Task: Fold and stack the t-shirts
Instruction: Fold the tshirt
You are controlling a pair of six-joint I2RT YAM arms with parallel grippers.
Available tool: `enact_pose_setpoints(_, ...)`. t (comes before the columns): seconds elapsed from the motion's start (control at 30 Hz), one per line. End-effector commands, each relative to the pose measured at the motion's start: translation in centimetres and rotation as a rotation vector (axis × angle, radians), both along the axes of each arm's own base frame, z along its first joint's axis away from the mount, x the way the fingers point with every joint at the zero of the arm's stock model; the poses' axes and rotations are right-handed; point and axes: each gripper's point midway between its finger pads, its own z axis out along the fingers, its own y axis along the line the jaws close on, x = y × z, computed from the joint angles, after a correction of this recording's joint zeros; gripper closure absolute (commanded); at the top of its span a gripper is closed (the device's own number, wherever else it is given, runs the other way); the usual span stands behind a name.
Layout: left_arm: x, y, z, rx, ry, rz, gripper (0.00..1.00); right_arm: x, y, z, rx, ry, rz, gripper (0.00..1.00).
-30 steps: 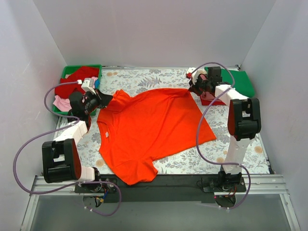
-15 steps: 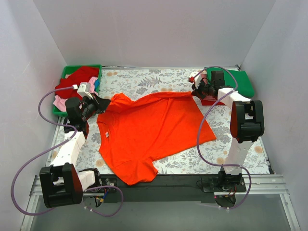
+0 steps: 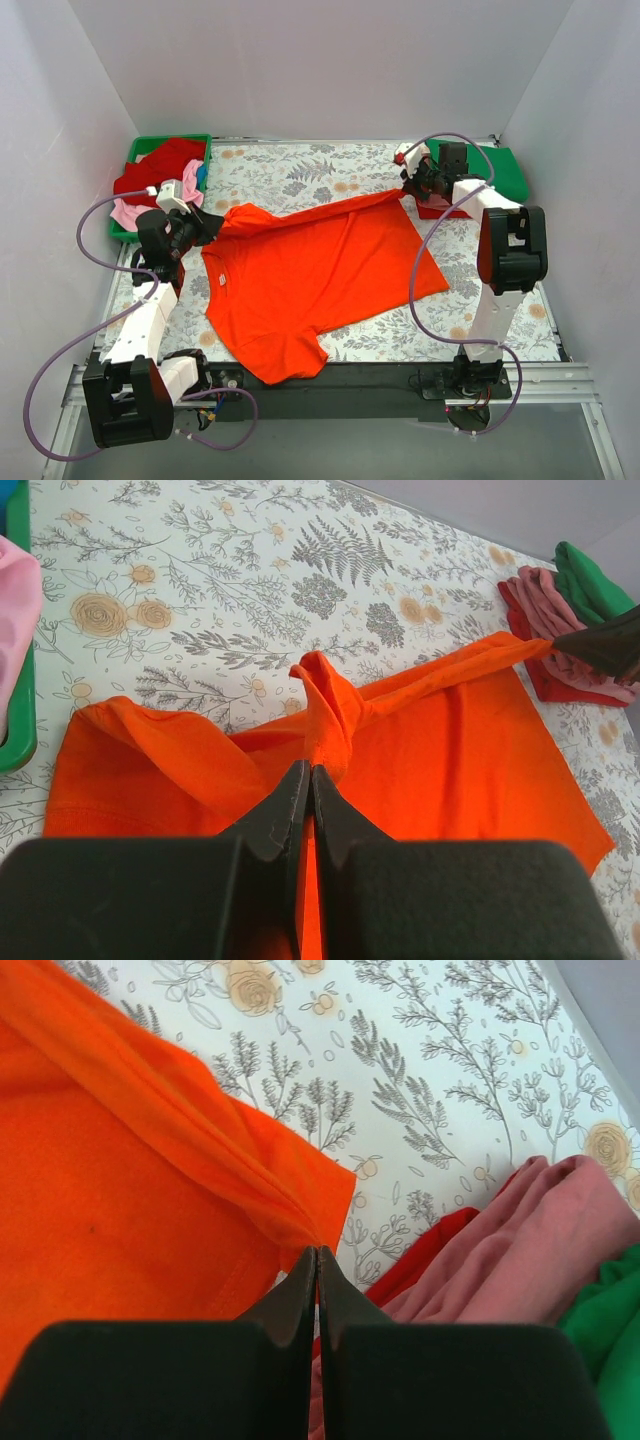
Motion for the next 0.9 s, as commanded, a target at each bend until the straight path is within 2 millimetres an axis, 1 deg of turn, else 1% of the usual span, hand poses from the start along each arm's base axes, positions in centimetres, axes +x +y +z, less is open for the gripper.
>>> enact_pose_setpoints(0.0,-0.3,0.3,0.6,0.007,-0.014,0.018,1.0,3.2,-0.4,2.5,0.02,-0.081,-0.058,0.99)
enact_pose_setpoints(0.07,-0.4,0.1,0.5,-0.002,-0.011,0.011,1.0,3.8,-0.3,2.3,0.029,-0.074,-0.069,0.99)
enact_pose_setpoints(0.13,-0.6,-0.2,0.6,-0.011,-0.011,-0.002,1.0,4.6,0.2,2.9,0.03,-0.089,-0.069,0.99)
enact_pose_setpoints(0.2,-0.9,-0.3,0.6,-0.016,-0.01,-0.008,1.0,5.1,0.3,2.1,0.024,-0.078,-0.08,0.99)
enact_pose_setpoints(0.23,-1.0,-0.4,0.5,-0.022,-0.003,-0.009,1.0,5.5,0.5,2.4,0.024,-0.088,-0.078,0.99)
enact_pose_setpoints(0.27,-1.2,-0.4,0.7,-0.021,-0.01,-0.011,1.0,5.7,0.6,2.0,0.021,-0.083,-0.081,0.99)
enact_pose_setpoints(0.4,-1.9,-0.6,1.0,-0.031,-0.007,-0.013,1.0,6.1,0.3,1.7,0.013,-0.082,-0.096,0.99)
enact_pose_setpoints(0.6,-2.7,-0.8,0.5,-0.041,0.019,-0.012,1.0,5.5,0.0,1.0,-0.006,-0.071,-0.094,0.99)
enact_pose_setpoints(0.63,-2.7,-0.7,0.5,-0.04,0.017,-0.011,1.0,5.3,0.1,1.1,-0.008,-0.075,-0.09,0.99)
enact_pose_setpoints(0.7,-3.0,-0.5,-0.3,-0.037,0.053,0.007,1.0,4.8,0.0,0.8,-0.012,-0.07,-0.084,0.99)
enact_pose_setpoints(0.73,-3.0,-0.3,-0.3,-0.035,0.055,0.015,1.0,4.7,0.1,1.2,-0.015,-0.082,-0.074,0.99)
enact_pose_setpoints(0.8,-3.1,-0.2,-0.6,-0.031,0.065,0.025,1.0,4.0,0.1,0.9,-0.014,-0.073,-0.064,0.99)
enact_pose_setpoints(0.87,-3.1,0.1,-0.8,-0.028,0.073,0.04,1.0,3.6,0.2,1.2,-0.015,-0.08,-0.057,0.99)
